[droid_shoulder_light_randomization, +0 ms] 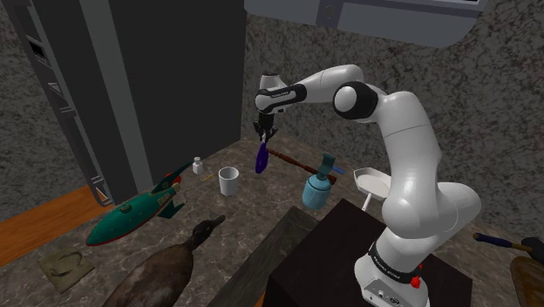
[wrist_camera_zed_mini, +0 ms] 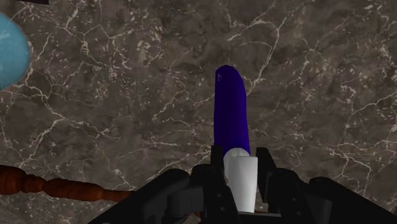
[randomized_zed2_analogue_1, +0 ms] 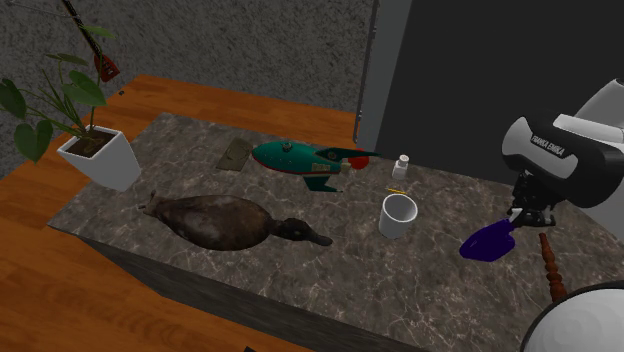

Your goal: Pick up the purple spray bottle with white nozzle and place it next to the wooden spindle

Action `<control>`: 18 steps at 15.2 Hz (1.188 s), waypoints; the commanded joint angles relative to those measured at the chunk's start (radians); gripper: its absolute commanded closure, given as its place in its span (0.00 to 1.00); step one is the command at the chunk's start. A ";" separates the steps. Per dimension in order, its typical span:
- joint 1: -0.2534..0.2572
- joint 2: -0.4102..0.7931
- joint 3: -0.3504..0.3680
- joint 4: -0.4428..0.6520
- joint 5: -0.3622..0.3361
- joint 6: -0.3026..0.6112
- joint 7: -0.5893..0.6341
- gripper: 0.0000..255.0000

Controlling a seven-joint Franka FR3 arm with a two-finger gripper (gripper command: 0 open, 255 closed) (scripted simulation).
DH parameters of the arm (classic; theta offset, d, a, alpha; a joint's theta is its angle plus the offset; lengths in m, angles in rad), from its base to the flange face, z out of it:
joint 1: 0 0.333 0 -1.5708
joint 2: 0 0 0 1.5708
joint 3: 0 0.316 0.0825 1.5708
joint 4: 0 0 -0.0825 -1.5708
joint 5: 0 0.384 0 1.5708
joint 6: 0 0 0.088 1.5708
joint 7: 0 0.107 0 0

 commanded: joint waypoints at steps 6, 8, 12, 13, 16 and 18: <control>0.000 0.000 0.000 0.000 0.000 0.000 0.000 0.00; -0.002 -0.035 0.008 0.009 0.009 -0.043 -0.005 0.00; -0.003 -0.062 0.014 0.023 0.017 -0.083 -0.009 0.00; -0.003 -0.062 0.014 0.023 0.017 -0.084 -0.009 0.00; -0.003 -0.062 0.014 0.023 0.017 -0.084 -0.009 0.00; -0.003 -0.062 0.014 0.023 0.017 -0.083 -0.009 0.00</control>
